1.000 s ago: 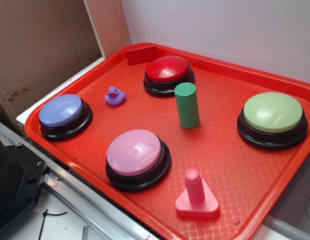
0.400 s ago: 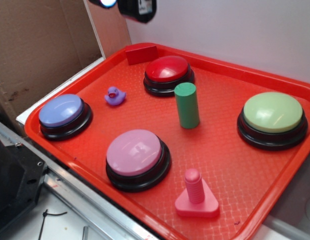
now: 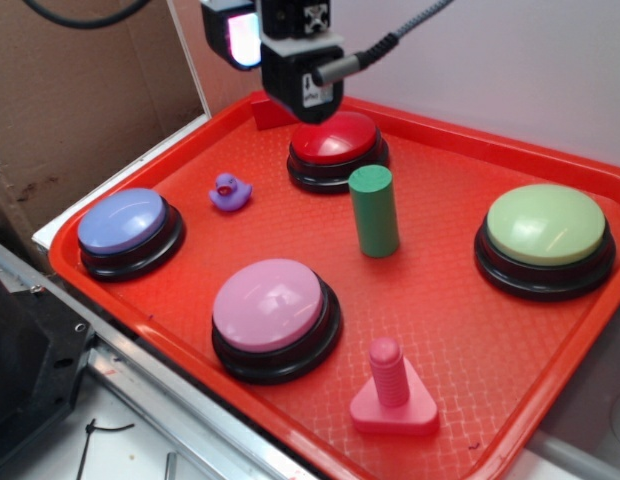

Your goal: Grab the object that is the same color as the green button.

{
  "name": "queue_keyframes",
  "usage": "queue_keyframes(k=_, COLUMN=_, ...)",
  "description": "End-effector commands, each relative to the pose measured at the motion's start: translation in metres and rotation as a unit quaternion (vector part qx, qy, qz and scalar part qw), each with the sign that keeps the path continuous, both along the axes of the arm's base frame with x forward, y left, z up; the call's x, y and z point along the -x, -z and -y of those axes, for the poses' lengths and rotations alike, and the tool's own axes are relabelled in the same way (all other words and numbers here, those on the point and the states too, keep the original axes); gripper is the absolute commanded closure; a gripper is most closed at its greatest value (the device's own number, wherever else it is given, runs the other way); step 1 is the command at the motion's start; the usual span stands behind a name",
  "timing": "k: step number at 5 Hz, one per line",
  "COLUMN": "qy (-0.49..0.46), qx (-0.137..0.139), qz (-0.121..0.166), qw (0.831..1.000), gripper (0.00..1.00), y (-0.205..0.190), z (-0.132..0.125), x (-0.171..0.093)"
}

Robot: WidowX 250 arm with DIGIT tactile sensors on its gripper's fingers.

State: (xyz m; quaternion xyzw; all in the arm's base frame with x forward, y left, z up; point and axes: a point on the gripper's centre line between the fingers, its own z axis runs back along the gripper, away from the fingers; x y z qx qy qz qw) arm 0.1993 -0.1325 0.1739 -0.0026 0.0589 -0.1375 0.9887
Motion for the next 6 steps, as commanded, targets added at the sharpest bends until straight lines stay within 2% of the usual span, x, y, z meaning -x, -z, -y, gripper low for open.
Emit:
queue_keyframes(k=1, qy=0.031, qx=-0.036, qz=-0.003, qw=0.999, gripper=0.00, y=0.024, z=-0.012, x=-0.004)
queue_keyframes(k=2, qy=0.064, qx=-0.068, qz=0.062, qw=0.994, gripper=0.00, y=0.039, z=-0.014, x=-0.045)
queue_keyframes(k=3, qy=0.061, qx=-0.058, qz=0.069, qw=0.994, gripper=0.00, y=0.057, z=-0.022, x=-0.065)
queue_keyframes(k=4, qy=0.110, qx=-0.061, qz=0.070, qw=0.990, gripper=0.00, y=0.085, z=-0.028, x=-0.086)
queue_keyframes(k=5, qy=0.140, qx=-0.049, qz=0.064, qw=0.987, gripper=0.00, y=0.105, z=-0.030, x=-0.096)
queue_keyframes(k=6, qy=0.156, qx=-0.016, qz=0.066, qw=0.985, gripper=0.00, y=0.106, z=-0.026, x=-0.097)
